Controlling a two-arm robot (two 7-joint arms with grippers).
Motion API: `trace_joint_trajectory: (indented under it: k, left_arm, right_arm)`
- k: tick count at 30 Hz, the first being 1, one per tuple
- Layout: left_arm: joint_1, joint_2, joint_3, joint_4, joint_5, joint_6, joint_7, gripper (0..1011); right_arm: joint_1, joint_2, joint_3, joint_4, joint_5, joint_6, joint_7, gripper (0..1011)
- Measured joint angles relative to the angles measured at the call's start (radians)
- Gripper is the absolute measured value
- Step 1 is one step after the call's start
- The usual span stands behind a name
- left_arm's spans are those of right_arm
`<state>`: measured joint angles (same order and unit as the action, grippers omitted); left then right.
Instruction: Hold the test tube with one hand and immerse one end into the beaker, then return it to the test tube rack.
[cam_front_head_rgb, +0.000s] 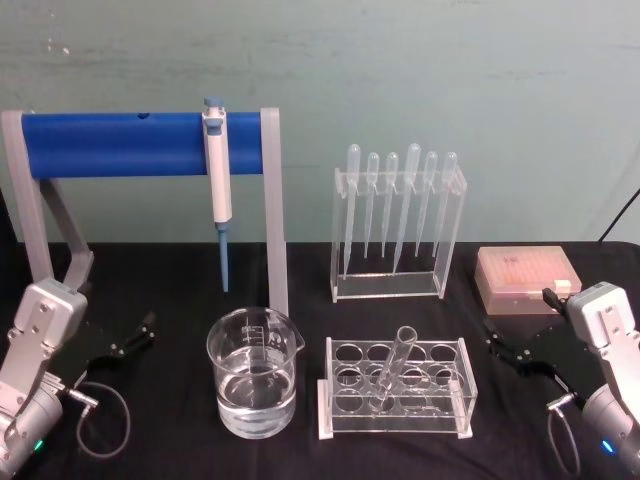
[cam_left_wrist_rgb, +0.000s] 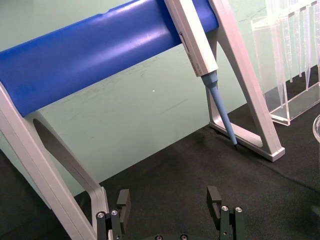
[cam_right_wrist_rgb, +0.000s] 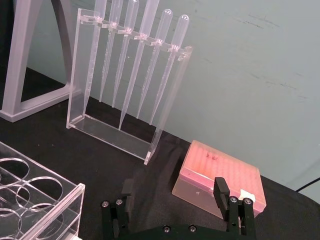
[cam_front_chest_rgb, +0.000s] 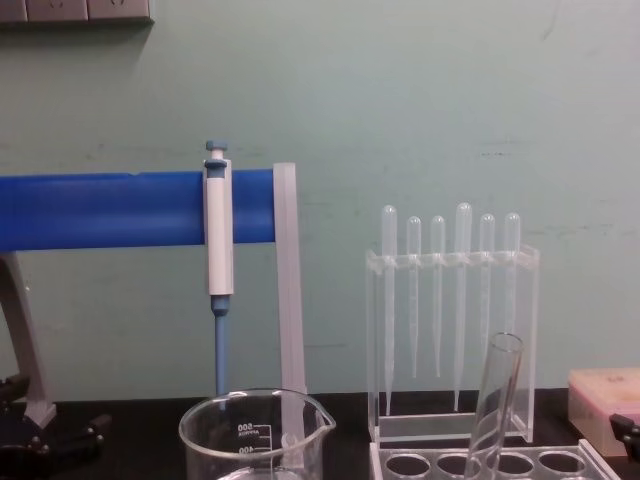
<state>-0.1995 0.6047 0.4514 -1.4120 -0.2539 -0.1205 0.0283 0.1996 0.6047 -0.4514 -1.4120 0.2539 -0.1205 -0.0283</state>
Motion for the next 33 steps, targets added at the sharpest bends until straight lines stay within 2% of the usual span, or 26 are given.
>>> trace_joint_trajectory:
  k: [33]
  left_arm:
    - [0.0, 0.0, 0.0, 0.0, 0.0, 0.0, 0.0, 1000]
  right_arm:
    - [0.0, 0.0, 0.0, 0.0, 0.0, 0.0, 0.0, 1003]
